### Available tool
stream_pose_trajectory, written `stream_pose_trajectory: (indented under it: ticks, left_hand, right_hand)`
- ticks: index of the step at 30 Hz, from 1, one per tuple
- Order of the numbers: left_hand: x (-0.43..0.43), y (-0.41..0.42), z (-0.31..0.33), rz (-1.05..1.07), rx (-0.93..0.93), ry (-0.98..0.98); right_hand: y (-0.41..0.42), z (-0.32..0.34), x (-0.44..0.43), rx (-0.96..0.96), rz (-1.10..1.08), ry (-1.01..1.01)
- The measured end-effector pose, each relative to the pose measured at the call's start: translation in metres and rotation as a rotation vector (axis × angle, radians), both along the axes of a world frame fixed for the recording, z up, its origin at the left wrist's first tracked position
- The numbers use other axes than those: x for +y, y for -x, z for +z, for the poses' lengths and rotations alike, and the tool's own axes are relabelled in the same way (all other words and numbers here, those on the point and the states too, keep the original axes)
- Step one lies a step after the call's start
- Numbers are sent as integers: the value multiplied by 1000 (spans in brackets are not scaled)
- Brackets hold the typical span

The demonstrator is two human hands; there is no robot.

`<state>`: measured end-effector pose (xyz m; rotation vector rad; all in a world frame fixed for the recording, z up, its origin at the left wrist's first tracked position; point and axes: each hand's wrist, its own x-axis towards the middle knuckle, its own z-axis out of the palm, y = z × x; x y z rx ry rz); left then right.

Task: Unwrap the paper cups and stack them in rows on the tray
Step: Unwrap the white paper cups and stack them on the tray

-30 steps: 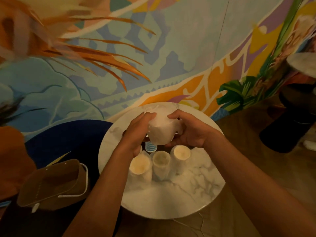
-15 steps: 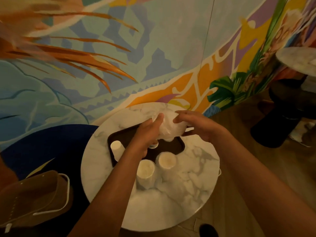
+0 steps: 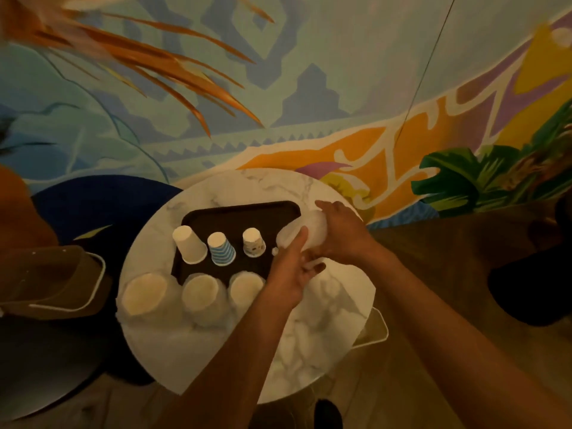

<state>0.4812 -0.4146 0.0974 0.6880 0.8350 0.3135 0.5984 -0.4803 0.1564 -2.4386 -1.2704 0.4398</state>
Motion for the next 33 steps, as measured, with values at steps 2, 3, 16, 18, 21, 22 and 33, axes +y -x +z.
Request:
stream_pose_trajectory:
  ticks: [2,3,16,18,21,22,33]
  left_hand:
    - [-12,-3,-20,61,-56,99]
    - [-17,-2,-30,90,-79,145]
    - [-55,24,-142,356,105,294]
    - [-55,24,-149,379,142,283]
    - [-54,30,-158,444,164,316]
    - [-54,31,-159,462,152,332]
    - [-53,51,-146,470,125,444]
  right_hand:
    - [-14,-6,-8,24,45,68]
    - [-21,-10,-12,65,55,77]
    - [-8,-107,-19,322,215,161]
    - [2,-118,-17,285,231,175]
    - [13,-131,-12,237,279,187]
    - [16,-134,-11,225,292,184]
    - [29,-143,-1,131,389,201]
